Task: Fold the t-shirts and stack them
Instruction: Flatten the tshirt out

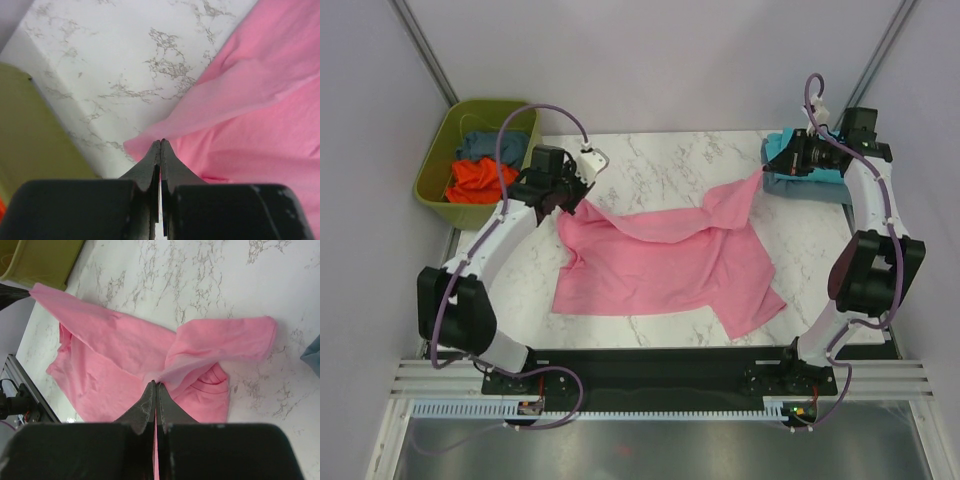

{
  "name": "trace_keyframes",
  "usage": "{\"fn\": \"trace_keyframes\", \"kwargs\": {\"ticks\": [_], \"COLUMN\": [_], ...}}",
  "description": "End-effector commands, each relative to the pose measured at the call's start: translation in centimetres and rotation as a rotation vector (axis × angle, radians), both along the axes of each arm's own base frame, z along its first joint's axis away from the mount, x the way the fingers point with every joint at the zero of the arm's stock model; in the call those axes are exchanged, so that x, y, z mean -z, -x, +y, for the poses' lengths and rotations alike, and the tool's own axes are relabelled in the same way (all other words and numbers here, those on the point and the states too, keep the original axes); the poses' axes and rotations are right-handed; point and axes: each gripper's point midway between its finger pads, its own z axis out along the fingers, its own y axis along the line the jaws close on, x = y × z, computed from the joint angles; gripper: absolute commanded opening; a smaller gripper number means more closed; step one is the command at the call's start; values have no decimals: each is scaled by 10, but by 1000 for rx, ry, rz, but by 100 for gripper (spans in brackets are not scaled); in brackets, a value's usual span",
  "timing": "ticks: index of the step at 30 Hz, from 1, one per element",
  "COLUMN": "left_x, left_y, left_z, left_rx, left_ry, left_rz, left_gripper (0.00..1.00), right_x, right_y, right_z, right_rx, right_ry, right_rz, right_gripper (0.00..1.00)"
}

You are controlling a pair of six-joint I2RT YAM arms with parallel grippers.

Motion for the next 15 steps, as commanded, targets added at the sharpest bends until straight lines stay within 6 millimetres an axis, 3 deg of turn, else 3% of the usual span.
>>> {"fn": "trace_keyframes", "kwargs": {"ticks": [1, 5, 6, 10, 11, 15], "left_x": [45, 57, 50, -28, -60, -131], "left_y": [-16, -44, -48, -58, -51, -21], "left_z": [-10, -14, -16, -17, -12, 3], "left_rx": [40, 8, 6, -7, -6, 12], "left_ry": [-22, 18, 28, 75, 80, 59], "left_rz": [78, 118, 110, -53, -124, -293], "left_gripper": [2, 2, 2, 2, 2, 2], "right_x": [3, 2, -2, -48, -68, -116], "right_y": [-6, -15, -17, -26, -25, -25], "right_z": [-2, -7, -8, -24, -28, -49], "right_rx": [16, 41, 50, 128, 153, 290], "right_ry": [-6, 4, 10, 120, 148, 243], "right_rz": [-3, -4, -13, -158, -220, -352], "right_gripper": [0, 0, 0, 0, 0, 0]}}
